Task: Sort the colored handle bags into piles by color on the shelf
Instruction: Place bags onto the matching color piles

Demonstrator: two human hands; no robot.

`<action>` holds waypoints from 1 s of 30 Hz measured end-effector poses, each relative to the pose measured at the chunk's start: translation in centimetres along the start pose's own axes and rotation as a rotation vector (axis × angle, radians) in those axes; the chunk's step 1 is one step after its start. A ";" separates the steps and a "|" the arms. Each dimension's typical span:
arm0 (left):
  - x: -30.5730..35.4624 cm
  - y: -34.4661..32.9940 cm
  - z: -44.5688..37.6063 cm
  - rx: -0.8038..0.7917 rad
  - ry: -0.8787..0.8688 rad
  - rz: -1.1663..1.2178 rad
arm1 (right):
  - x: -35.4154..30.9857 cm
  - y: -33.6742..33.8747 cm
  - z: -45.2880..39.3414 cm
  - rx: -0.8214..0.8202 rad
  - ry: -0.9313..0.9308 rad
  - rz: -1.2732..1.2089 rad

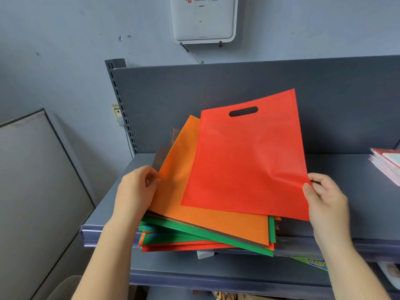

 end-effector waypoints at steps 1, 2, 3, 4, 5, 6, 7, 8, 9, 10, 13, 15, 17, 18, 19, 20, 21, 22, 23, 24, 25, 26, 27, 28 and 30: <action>0.0 0.6 0.6 0.027 0.006 0.039 | -0.1 0.3 0.2 -0.004 -0.011 -0.023; 0.0 1.2 1.3 0.058 0.019 0.081 | -0.2 0.5 0.5 -0.010 -0.024 -0.051; 0.1 1.9 2.1 0.092 0.041 0.124 | -0.3 0.8 0.7 -0.018 -0.037 -0.082; 0.0 2.6 2.9 0.125 0.070 0.167 | -0.4 1.1 1.0 -0.025 -0.048 -0.117; 0.0 3.3 3.9 0.153 0.101 0.207 | -0.5 1.4 1.3 -0.032 -0.060 -0.155; -0.1 3.9 4.8 0.181 0.126 0.242 | -0.7 1.6 1.7 -0.040 -0.072 -0.198; -0.1 4.5 5.9 0.211 0.146 0.271 | -1.0 1.7 2.0 -0.051 -0.080 -0.241; -0.3 5.1 7.0 0.244 0.165 0.295 | -1.3 1.8 2.4 -0.065 -0.090 -0.282; -0.4 5.7 8.1 0.277 0.188 0.317 | -1.7 1.8 2.9 -0.082 -0.105 -0.322; -0.7 6.3 9.3 0.311 0.213 0.344 | -2.0 1.7 3.4 -0.103 -0.124 -0.359; -1.7 7.9 13.0 0.408 0.310 0.416 | -2.6 1.1 5.1 -0.164 -0.176 -0.454; -2.7 8.9 15.9 0.465 0.383 0.452 | -3.0 0.4 6.5 -0.210 -0.217 -0.497; -3.7 9.9 18.9 0.516 0.433 0.467 | -3.5 -0.3 8.0 -0.273 -0.238 -0.514; -4.1 10.4 20.4 0.537 0.443 0.456 | -3.7 -0.7 8.9 -0.304 -0.245 -0.522; -4.4 11.1 21.9 0.558 0.448 0.444 | -3.8 -1.0 9.7 -0.336 -0.251 -0.534; -4.7 11.7 23.3 0.582 0.451 0.436 | -4.0 -1.3 10.6 -0.369 -0.257 -0.548; -5.1 12.5 24.8 0.608 0.457 0.426 | -4.1 -1.6 11.5 -0.401 -0.264 -0.562; -5.5 13.2 26.3 0.635 0.466 0.413 | -4.2 -1.9 12.5 -0.429 -0.272 -0.574; -6.0 14.0 27.8 0.660 0.480 0.408 | -4.3 -2.2 13.5 -0.456 -0.282 -0.586; -6.4 14.7 29.4 0.682 0.495 0.411 | -4.4 -2.6 14.6 -0.483 -0.294 -0.601; -7.0 15.4 31.0 0.704 0.511 0.409 | -4.6 -2.9 15.6 -0.512 -0.308 -0.616; -7.3 16.2 32.6 0.732 0.522 0.396 | -4.8 -3.3 16.7 -0.543 -0.324 -0.630; -7.6 17.2 34.1 0.766 0.535 0.381 | -5.0 -3.7 17.9 -0.573 -0.341 -0.645; -7.9 18.1 35.6 0.805 0.549 0.381 | -5.2 -4.1 19.0 -0.600 -0.363 -0.662; -8.2 19.9 38.5 0.870 0.569 0.418 | -5.6 -4.9 21.3 -0.654 -0.400 -0.675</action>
Point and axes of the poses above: each hand's wrist, its own z-axis away from the middle knuckle, its own y-axis out of the back of the hand, x = y × z, the point moved 4 cm from there along -z, towards the middle knuckle, and after that the axes turned 10 degrees about -z, right-handed, at the moved point
